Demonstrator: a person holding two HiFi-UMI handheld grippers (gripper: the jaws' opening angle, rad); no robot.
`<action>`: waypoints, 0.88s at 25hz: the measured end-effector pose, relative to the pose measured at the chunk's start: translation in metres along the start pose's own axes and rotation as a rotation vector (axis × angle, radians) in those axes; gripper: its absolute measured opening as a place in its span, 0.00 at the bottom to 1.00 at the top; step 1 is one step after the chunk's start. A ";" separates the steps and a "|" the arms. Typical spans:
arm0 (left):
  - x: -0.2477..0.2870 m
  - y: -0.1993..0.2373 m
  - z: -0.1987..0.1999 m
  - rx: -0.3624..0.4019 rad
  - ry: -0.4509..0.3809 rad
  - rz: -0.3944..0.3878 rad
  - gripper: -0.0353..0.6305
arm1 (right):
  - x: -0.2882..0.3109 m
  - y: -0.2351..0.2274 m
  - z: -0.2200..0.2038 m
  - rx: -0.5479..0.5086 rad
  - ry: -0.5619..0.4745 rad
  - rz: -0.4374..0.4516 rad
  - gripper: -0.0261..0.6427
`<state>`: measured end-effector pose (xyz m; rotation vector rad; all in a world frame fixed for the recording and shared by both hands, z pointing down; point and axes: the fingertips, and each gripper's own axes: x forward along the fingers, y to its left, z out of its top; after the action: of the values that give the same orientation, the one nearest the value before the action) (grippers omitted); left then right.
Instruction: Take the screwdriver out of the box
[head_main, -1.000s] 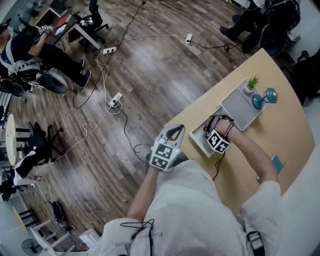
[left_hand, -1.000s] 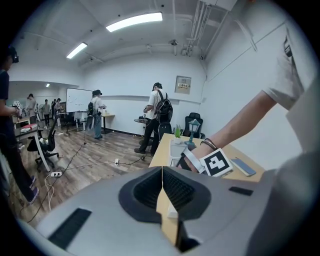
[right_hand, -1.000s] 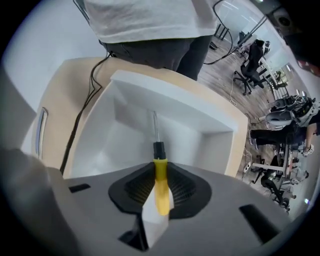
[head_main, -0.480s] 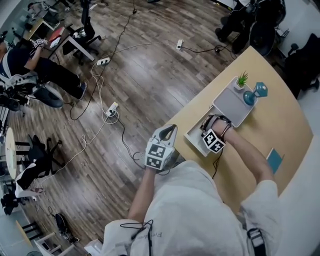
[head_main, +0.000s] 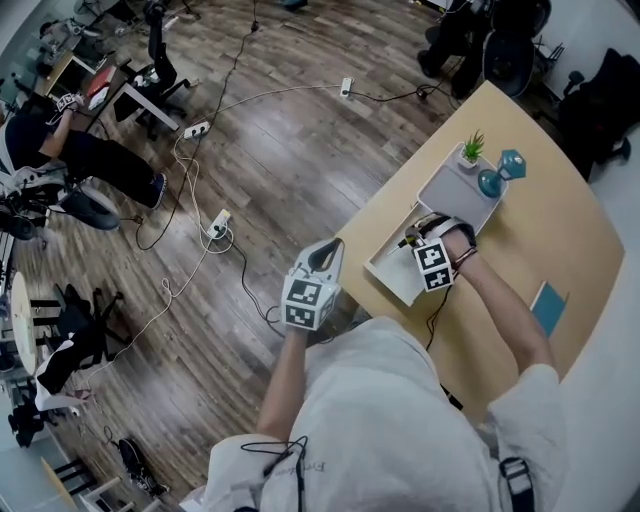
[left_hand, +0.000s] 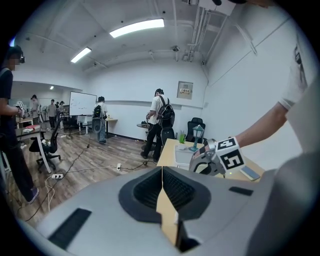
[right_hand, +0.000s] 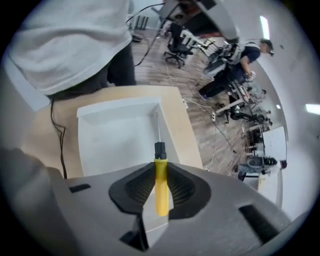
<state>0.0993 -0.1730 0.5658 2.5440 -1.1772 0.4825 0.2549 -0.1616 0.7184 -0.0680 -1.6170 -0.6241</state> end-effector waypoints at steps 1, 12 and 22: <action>0.000 0.002 0.000 -0.007 -0.003 0.003 0.06 | -0.006 -0.006 0.002 0.072 -0.019 -0.025 0.16; -0.009 0.023 0.002 -0.067 -0.038 0.068 0.06 | -0.071 -0.086 0.024 0.758 -0.361 -0.279 0.16; -0.007 0.033 0.009 -0.117 -0.089 0.101 0.06 | -0.103 -0.096 0.020 1.151 -0.580 -0.478 0.16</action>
<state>0.0709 -0.1928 0.5591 2.4377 -1.3301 0.3153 0.2154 -0.2027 0.5881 1.0908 -2.3635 0.0834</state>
